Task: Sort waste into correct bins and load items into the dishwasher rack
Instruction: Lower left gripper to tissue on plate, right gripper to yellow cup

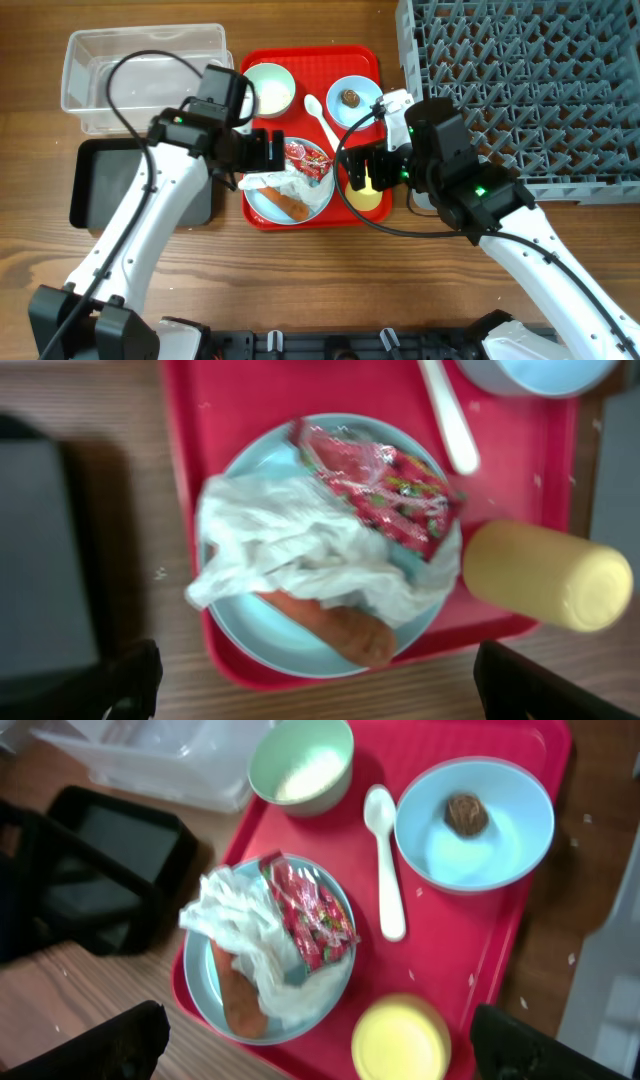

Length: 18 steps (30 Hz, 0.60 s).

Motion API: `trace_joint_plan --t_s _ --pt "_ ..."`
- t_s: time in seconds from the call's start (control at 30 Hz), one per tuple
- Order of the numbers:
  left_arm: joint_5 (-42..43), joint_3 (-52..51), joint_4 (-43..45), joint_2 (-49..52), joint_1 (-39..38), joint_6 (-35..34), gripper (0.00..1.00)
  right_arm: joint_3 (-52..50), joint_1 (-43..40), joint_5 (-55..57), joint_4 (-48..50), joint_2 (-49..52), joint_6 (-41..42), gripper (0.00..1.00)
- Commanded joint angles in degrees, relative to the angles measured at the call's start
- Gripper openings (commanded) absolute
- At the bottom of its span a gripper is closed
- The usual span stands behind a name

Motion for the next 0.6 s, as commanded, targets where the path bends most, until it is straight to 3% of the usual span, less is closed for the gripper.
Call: trace_joint_plan --t_s 0.0,0.1,0.33,0.43,0.57 --pt "-6.8 6.6 -7.3 0.0 2.6 -6.0 0.99 3.8 0.1 3.2 -6.3 0.2 1.8 1.00" --pt "-12.3 9.8 -12.0 0.0 2.6 -6.6 1.00 11.2 0.1 10.9 -17.5 1.0 1.9 1.00" --pt "-13.0 9.9 -13.8 1.5 2.7 -6.6 1.00 29.1 -0.1 21.6 -39.9 12.1 5.1 1.00" --pt "-15.9 9.9 -14.0 2.1 2.7 -6.6 1.00 29.7 -0.1 29.4 -46.1 18.9 12.3 1.00" --pt "-17.7 9.9 -14.3 2.6 2.7 -6.6 1.00 29.7 0.0 26.2 -43.6 22.2 11.5 1.00"
